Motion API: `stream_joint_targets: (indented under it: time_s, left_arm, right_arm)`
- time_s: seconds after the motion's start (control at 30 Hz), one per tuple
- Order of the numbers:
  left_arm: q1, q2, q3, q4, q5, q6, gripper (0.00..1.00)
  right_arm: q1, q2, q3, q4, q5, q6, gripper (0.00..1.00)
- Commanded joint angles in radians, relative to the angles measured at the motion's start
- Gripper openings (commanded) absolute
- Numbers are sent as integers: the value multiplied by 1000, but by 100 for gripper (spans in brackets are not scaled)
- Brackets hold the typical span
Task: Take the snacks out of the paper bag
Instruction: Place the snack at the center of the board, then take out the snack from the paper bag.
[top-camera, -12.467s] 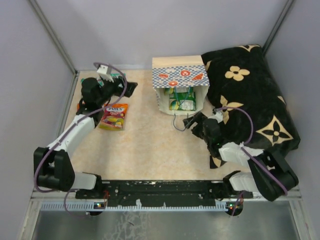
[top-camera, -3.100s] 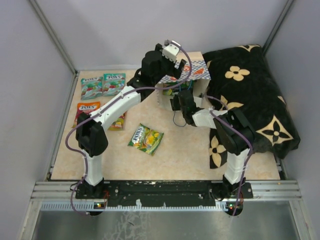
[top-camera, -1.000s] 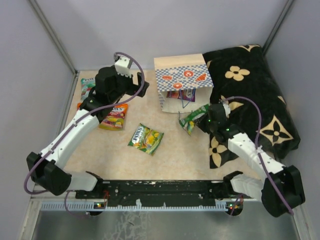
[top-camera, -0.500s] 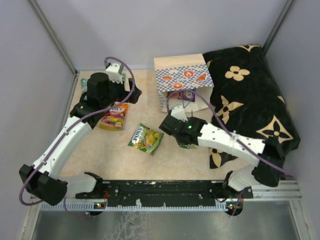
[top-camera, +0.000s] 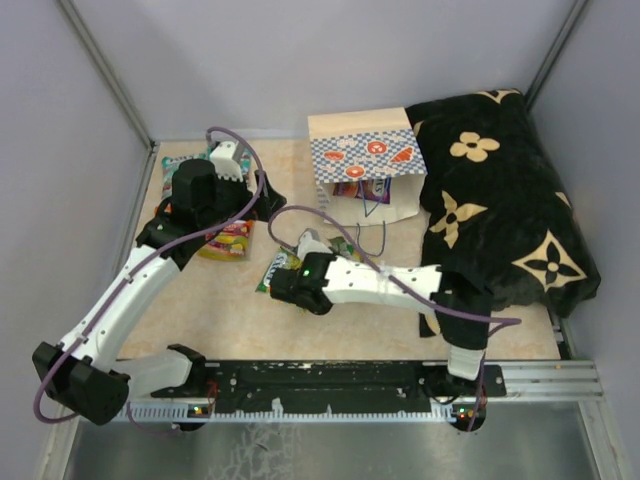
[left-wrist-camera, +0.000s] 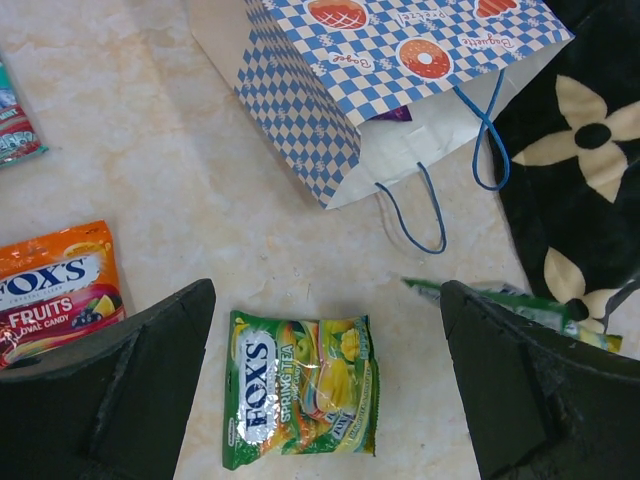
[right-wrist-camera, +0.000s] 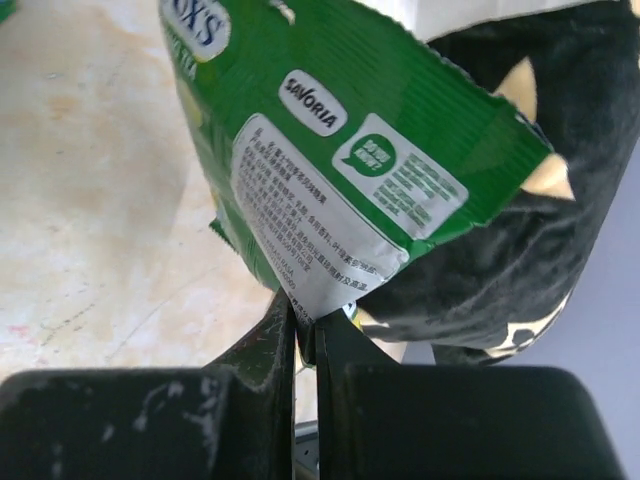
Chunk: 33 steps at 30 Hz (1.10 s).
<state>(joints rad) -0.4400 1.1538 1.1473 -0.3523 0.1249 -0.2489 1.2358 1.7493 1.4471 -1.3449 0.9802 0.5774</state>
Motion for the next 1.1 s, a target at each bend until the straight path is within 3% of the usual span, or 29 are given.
stream_joint_targets:
  time_s: [0.0, 0.03, 0.07, 0.17, 0.3, 0.43, 0.53, 0.7, 0.83, 1.07]
  left_arm:
    - [7, -11, 4, 3, 20, -21, 100]
    - [7, -9, 6, 4, 19, -20, 100]
    - [6, -6, 10, 5, 22, -18, 100]
    - [7, 16, 35, 3, 33, -12, 100]
    - [6, 39, 45, 41, 15, -76, 100]
    - [1, 89, 49, 99, 97, -126, 100]
    - [-45, 158, 93, 88, 76, -75, 100]
    - [-235, 348, 251, 67, -127, 243, 100]
    - [-342, 470, 284, 176, -119, 579, 100]
    - [-361, 736, 519, 129, -60, 762, 100]
  right_arm:
    - [57, 83, 81, -45, 20, 5, 6]
    - [61, 85, 90, -16, -23, -20, 9]
    - [62, 76, 94, 24, -78, -55, 19]
    - [61, -7, 95, 228, -308, -157, 53]
    - [28, -214, -3, 539, -755, -285, 98]
    - [-160, -416, -178, 787, -1127, -220, 99]
    - [-372, -562, -328, 921, -1296, -108, 99]
    - [-708, -791, -534, 997, -1347, 53, 99]
    - [-1024, -919, -657, 1024, -1494, 160, 99]
    - [-1110, -923, -687, 1024, -1544, 190, 99]
